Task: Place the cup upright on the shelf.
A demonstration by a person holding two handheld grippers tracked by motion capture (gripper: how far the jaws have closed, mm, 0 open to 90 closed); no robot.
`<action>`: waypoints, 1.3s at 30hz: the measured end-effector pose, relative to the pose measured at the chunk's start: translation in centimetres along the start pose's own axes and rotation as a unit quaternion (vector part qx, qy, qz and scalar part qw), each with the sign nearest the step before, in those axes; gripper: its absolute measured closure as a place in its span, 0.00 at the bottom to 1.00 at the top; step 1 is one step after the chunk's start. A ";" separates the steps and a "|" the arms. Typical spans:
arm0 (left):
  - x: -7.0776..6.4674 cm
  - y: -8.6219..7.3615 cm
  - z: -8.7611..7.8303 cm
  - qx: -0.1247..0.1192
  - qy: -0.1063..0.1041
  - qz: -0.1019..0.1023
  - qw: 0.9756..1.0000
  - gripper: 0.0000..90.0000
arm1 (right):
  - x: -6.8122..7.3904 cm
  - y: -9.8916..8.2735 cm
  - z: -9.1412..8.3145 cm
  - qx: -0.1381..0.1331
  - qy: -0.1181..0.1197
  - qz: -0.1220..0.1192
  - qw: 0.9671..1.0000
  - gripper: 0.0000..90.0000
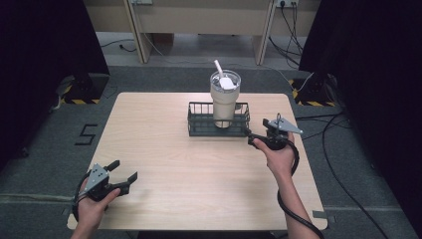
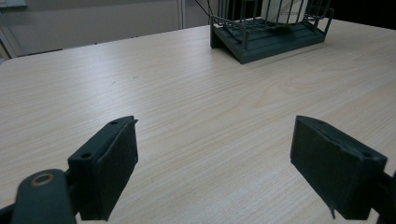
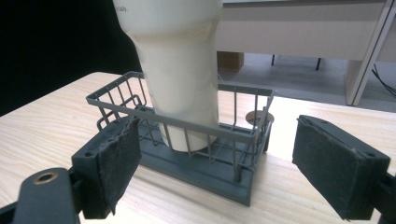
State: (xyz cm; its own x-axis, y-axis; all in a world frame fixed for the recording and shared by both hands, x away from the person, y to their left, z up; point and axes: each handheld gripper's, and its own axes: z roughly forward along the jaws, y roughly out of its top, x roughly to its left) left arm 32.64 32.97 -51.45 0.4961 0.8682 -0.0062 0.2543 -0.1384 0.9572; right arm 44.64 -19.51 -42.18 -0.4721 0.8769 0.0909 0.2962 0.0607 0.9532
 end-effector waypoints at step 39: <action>0.1 0.1 -0.3 -0.004 0.005 -0.006 1.000 0.16 | -0.9 -2.7 -4.4 0.009 -0.017 0.006 1.000 0.19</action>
State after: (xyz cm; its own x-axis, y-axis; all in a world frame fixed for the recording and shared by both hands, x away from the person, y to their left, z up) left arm 32.50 33.14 -51.25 0.4840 0.8749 -0.0154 0.2532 -0.1232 0.9595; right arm 40.65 -22.56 -43.57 -0.4400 0.8932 0.0927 0.3170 0.0580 0.9466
